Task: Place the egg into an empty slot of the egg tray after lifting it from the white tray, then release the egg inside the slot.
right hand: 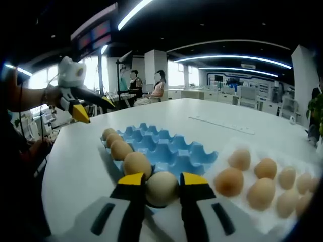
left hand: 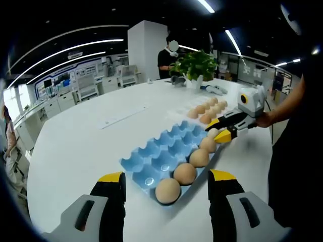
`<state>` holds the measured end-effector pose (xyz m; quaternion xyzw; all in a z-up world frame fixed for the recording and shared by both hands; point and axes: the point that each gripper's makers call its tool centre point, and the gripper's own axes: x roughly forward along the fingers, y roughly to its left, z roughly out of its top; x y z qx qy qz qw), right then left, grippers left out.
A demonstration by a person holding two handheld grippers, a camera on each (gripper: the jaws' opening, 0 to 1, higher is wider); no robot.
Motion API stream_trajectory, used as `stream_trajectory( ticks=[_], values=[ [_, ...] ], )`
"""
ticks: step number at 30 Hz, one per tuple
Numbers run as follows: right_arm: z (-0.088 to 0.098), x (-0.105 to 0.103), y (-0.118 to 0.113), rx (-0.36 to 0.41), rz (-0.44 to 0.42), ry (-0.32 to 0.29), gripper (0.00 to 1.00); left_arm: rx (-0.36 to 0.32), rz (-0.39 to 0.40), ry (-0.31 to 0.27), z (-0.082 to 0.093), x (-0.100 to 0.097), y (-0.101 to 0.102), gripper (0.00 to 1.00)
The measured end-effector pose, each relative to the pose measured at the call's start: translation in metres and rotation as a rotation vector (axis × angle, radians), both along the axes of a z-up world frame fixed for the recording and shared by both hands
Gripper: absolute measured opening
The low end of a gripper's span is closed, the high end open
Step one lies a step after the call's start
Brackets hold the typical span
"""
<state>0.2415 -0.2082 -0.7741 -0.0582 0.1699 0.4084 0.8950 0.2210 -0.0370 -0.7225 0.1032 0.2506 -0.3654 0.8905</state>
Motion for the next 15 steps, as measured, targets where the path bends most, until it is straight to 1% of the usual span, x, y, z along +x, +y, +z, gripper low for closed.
stream_trajectory(
  ticks=[1, 2, 4, 5, 8, 9, 11, 12, 13, 15],
  values=[
    [0.0, 0.0, -0.001, -0.003, -0.002, 0.003, 0.26, 0.0, 0.0, 0.0, 0.0, 0.0, 0.0, 0.66],
    [0.009, 0.001, -0.006, 0.008, -0.029, -0.028, 0.25, -0.002, 0.0, -0.004, 0.001, 0.0, 0.0, 0.66],
    [0.016, 0.001, -0.012, 0.026, -0.047, -0.037, 0.25, -0.002, 0.003, -0.006, 0.001, 0.001, 0.001, 0.66],
    [0.023, 0.005, -0.019, 0.04, -0.077, -0.051, 0.25, -0.001, 0.004, -0.006, 0.001, 0.001, 0.001, 0.66],
    [0.03, 0.019, -0.045, 0.029, -0.175, -0.091, 0.25, -0.001, 0.006, -0.004, 0.0, 0.002, 0.002, 0.66],
    [0.028, 0.022, -0.051, 0.032, -0.196, -0.079, 0.25, 0.0, 0.005, -0.004, 0.0, 0.002, 0.002, 0.66],
    [0.022, 0.029, -0.064, 0.055, -0.257, -0.03, 0.25, 0.003, 0.002, -0.003, 0.0, 0.002, 0.001, 0.66],
    [0.021, 0.031, -0.069, 0.063, -0.276, -0.015, 0.25, 0.003, 0.002, -0.003, 0.0, 0.001, 0.001, 0.66],
    [0.02, 0.034, -0.075, 0.063, -0.305, -0.008, 0.25, 0.002, 0.001, -0.002, 0.0, 0.001, 0.001, 0.66],
    [0.021, 0.037, -0.076, 0.057, -0.303, -0.018, 0.25, 0.002, 0.001, -0.001, -0.001, 0.001, 0.0, 0.66]
  ],
)
